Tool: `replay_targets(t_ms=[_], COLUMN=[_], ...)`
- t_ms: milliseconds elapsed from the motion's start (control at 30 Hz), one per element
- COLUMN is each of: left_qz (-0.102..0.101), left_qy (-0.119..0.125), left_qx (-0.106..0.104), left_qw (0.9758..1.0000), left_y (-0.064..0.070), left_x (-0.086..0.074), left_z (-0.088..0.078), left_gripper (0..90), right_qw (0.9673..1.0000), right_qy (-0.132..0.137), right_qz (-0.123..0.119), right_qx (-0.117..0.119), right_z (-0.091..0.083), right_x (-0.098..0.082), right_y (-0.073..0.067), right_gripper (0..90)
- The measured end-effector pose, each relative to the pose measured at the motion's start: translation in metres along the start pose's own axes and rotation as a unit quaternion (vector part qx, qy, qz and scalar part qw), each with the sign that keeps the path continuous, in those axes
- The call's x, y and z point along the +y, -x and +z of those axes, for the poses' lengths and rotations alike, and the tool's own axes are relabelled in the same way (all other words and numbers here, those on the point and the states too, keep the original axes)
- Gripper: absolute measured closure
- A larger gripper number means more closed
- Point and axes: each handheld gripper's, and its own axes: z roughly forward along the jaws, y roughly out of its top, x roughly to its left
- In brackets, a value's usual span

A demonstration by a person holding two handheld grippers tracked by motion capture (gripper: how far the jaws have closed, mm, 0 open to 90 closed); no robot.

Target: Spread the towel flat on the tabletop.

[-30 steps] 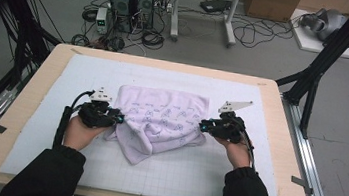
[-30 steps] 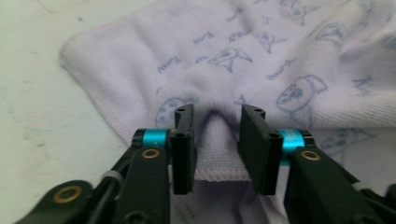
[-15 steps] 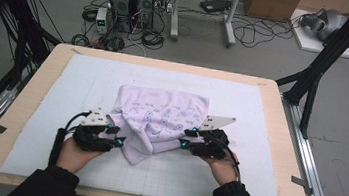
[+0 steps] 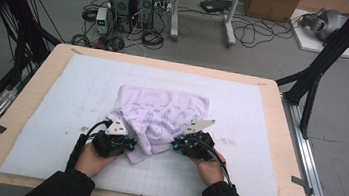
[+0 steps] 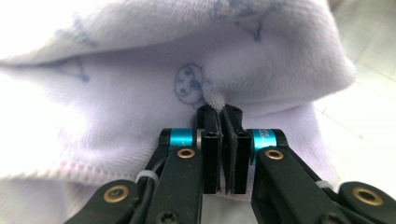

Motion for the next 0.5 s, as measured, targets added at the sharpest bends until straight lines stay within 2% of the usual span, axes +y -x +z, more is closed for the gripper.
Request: replay_targets(t_ms=[100, 200, 433, 467, 500], left_qz=[-0.006, -0.012, -0.022, -0.021, -0.021], left_qy=[0.012, 0.022, 0.056, 0.057, 0.058], left_qx=[-0.001, 0.004, 0.023, 0.028, 0.031], left_qw=[0.9999, 0.9997, 0.9980, 0.9978, 0.9976], left_y=[-0.003, -0.005, -0.015, -0.016, -0.018], left_x=[-0.002, -0.006, -0.009, -0.009, -0.008], left_z=[-0.016, -0.031, -0.072, -0.076, -0.078], left_gripper=[86.8, 87.0, 87.0, 87.1, 87.1], right_qw=[0.9999, 0.9997, 0.9986, 0.9982, 0.9984], right_qy=[0.007, 0.022, 0.045, 0.047, 0.047], right_qz=[-0.005, -0.001, 0.007, 0.009, 0.008], right_qx=[0.008, 0.015, 0.027, 0.035, 0.031], right_z=[-0.016, -0.034, -0.080, -0.085, -0.090], right_x=[0.000, -0.003, -0.013, -0.014, -0.014], right_y=[-0.001, -0.001, -0.001, -0.001, 0.000], right_gripper=[84.5, 84.5, 85.2, 86.3, 86.2])
